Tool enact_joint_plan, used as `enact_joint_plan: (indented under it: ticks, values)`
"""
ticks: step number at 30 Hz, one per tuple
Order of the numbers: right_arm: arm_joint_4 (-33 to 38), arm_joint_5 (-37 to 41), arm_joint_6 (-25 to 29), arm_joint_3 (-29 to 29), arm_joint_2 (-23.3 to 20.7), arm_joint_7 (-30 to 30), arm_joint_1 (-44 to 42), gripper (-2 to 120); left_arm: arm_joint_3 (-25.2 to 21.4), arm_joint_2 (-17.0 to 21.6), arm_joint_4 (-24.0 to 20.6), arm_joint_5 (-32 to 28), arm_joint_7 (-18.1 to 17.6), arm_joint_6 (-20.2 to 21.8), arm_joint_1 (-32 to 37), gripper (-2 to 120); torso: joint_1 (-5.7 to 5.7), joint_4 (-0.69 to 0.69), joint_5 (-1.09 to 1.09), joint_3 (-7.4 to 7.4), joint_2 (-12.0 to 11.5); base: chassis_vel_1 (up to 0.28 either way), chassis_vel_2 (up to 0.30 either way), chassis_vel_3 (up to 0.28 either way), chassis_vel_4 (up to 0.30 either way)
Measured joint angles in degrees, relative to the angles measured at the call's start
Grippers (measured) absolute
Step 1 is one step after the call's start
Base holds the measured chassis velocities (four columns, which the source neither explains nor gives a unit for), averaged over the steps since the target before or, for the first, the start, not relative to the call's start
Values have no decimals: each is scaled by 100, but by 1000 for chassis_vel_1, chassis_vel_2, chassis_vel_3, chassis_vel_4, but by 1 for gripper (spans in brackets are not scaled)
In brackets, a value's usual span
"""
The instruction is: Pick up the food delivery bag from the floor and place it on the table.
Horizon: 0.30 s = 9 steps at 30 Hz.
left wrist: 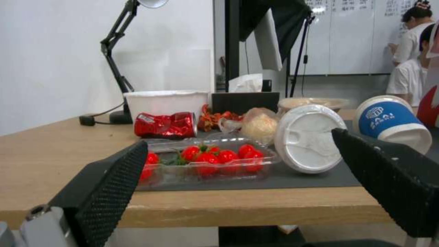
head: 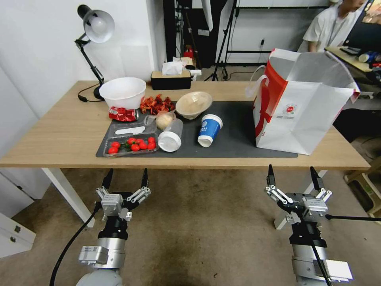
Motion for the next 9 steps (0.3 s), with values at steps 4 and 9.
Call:
enact_joint_plan:
  ticks: [4,9]
  values:
    - [0,1,0,0,0,1,0,100,0,0,0,0,0,1,0,100,0,0,0,0,0,0,0,0,0]
    - [0,3,-1,0,0,2,0,100,0,0,-1,0,1,3,0,100,0,0,0,0,0,0,0,0,0]
